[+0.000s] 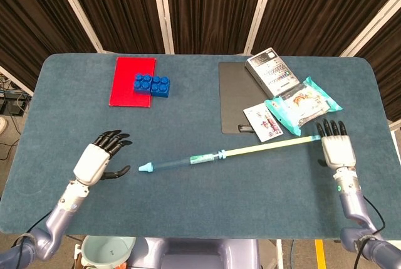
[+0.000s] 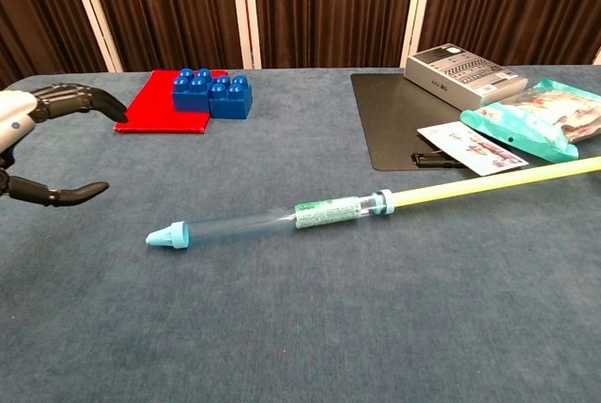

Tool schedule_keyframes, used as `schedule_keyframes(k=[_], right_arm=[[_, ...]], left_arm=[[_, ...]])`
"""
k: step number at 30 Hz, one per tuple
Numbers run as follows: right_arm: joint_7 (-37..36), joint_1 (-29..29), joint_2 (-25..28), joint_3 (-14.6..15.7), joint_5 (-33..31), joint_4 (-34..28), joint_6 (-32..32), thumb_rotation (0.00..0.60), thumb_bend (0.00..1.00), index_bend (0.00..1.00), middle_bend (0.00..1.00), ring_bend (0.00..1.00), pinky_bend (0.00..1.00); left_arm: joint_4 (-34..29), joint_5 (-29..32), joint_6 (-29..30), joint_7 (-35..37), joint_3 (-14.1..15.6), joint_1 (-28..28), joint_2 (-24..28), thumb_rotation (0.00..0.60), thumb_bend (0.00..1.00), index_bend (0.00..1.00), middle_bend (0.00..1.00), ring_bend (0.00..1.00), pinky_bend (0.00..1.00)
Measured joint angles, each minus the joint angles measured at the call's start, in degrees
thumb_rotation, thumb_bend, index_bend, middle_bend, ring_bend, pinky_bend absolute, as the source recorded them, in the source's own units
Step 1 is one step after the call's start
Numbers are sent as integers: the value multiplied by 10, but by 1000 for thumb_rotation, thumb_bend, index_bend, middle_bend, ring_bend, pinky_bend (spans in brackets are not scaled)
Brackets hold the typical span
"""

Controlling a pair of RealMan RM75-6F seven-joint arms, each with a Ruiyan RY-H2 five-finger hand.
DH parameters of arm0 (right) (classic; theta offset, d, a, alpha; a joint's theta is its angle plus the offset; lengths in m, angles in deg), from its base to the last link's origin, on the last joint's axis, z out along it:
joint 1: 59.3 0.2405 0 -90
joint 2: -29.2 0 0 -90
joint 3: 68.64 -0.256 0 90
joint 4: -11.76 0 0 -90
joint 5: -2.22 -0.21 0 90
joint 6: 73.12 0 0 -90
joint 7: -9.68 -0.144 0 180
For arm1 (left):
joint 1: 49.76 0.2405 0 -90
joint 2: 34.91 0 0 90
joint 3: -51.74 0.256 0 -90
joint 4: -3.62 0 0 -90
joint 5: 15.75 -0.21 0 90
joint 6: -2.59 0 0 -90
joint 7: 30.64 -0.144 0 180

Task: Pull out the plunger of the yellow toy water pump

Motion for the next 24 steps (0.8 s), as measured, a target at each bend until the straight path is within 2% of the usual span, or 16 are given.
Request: schedule_keyframes(k=[5, 9, 11, 15, 18, 24], right_arm=[[34, -28, 66, 5, -3, -160, 36, 600, 14, 0, 0, 0, 37], [59, -70, 127, 15, 21, -307, 121, 600, 14, 0, 0, 0, 37], [71, -97, 150, 25, 45, -353, 179, 600, 13, 0, 0, 0, 37], [84, -159, 182, 50, 96, -403, 283, 600, 14, 0, 0, 0, 37], [73, -203, 199, 69, 122, -416, 327, 600, 15, 0, 0, 0, 37], [28, -225, 219, 76, 148, -418, 358, 600, 14, 0, 0, 0, 37]], left_arm=[[-89, 15, -9, -71, 7, 21, 57, 600, 163, 147, 96, 81, 131], [-219, 37, -12, -164, 16, 50, 128, 600, 155, 125, 94, 81, 126], [-278, 46, -7, -212, 22, 68, 159, 600, 152, 118, 95, 81, 126], [-385, 65, 28, -309, 35, 128, 231, 600, 151, 110, 95, 81, 126], [-403, 77, 58, -329, 36, 159, 247, 600, 151, 71, 93, 81, 126], [-408, 62, 75, -327, 49, 180, 264, 600, 151, 45, 99, 81, 126]])
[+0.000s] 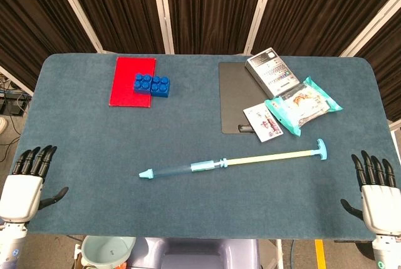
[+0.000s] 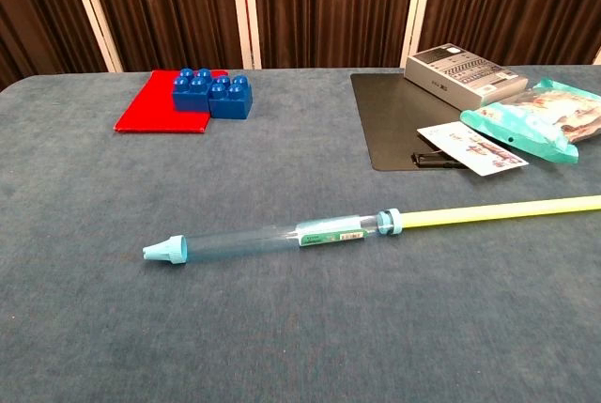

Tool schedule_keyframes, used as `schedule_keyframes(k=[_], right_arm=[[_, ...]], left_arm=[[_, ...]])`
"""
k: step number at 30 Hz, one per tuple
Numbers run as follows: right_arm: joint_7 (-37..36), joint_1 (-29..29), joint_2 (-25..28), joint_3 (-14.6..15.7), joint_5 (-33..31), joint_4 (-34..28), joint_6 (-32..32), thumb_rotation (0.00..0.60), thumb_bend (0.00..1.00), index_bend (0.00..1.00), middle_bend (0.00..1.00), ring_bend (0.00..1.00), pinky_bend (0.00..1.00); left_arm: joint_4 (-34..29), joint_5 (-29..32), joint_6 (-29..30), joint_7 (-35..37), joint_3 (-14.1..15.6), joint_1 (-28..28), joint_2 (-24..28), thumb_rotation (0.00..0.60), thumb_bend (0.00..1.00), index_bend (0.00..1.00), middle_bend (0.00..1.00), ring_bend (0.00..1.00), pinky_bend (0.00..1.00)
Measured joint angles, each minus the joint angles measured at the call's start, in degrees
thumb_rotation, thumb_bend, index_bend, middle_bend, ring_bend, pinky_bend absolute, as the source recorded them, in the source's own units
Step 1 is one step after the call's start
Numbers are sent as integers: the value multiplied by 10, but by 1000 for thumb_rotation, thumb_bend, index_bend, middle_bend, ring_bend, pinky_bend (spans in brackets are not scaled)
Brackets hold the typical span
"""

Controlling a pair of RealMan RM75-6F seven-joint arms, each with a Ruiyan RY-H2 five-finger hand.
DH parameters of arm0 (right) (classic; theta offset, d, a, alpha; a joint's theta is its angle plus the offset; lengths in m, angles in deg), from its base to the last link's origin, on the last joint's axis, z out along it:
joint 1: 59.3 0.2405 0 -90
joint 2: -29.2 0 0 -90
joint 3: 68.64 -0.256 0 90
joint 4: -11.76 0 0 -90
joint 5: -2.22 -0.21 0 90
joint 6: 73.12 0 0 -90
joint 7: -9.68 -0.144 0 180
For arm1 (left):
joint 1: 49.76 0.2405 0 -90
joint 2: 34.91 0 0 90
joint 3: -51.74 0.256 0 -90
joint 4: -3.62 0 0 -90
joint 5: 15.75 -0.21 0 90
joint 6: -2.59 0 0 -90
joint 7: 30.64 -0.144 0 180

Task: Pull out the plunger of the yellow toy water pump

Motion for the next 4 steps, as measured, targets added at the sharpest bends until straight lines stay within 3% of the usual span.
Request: schedule_keyframes(k=[4], right_arm=[[-32, -8, 9, -4, 12, 5, 17, 600, 17, 0, 0, 0, 37]], left_arm=[[2, -12, -8, 1, 6, 5, 8, 600, 150, 45, 101, 81, 126]])
